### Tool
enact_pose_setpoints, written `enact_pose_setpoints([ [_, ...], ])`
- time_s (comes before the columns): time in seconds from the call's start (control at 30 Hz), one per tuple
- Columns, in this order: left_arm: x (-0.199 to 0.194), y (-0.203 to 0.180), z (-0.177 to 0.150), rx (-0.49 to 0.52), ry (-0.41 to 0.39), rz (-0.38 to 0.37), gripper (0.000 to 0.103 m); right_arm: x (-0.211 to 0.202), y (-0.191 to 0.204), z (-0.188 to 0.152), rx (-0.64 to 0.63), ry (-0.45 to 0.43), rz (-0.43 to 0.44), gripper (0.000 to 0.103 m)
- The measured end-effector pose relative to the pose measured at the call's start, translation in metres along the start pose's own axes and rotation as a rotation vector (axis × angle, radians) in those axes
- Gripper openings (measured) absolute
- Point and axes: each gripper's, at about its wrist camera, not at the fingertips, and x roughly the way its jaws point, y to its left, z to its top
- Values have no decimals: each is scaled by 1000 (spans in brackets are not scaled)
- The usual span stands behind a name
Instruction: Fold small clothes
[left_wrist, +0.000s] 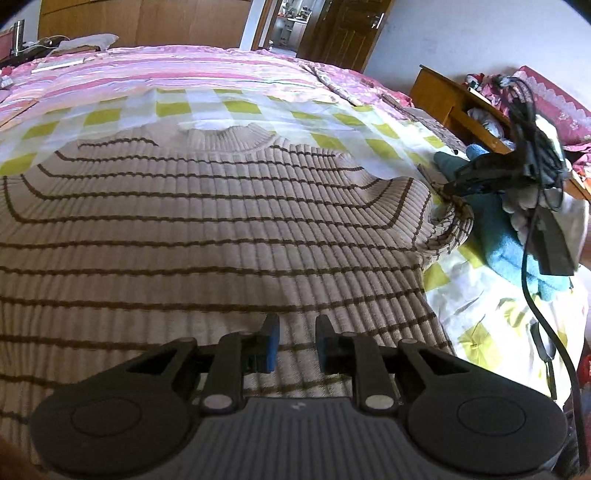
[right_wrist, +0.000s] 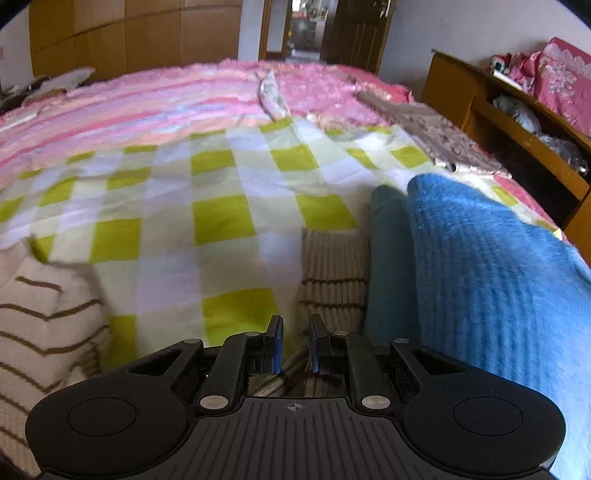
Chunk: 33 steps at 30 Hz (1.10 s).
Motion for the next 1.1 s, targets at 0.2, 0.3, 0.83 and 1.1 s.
enact_pose_setpoints([
  [0.2, 3, -2, -2, 11, 6, -8, 26, 11, 10, 5, -60, 17, -44, 17],
  [0.3, 4, 1, -2, 2, 8, -18, 26, 4, 7, 10, -55, -3, -33, 22],
  [0.83, 7, 3, -2, -2, 17, -27, 27, 38, 6, 22, -50, 77, -130, 26],
  [1.1, -5, 10, 0, -20, -14, -24, 27, -11, 0, 23, 87, -48, 3, 5],
])
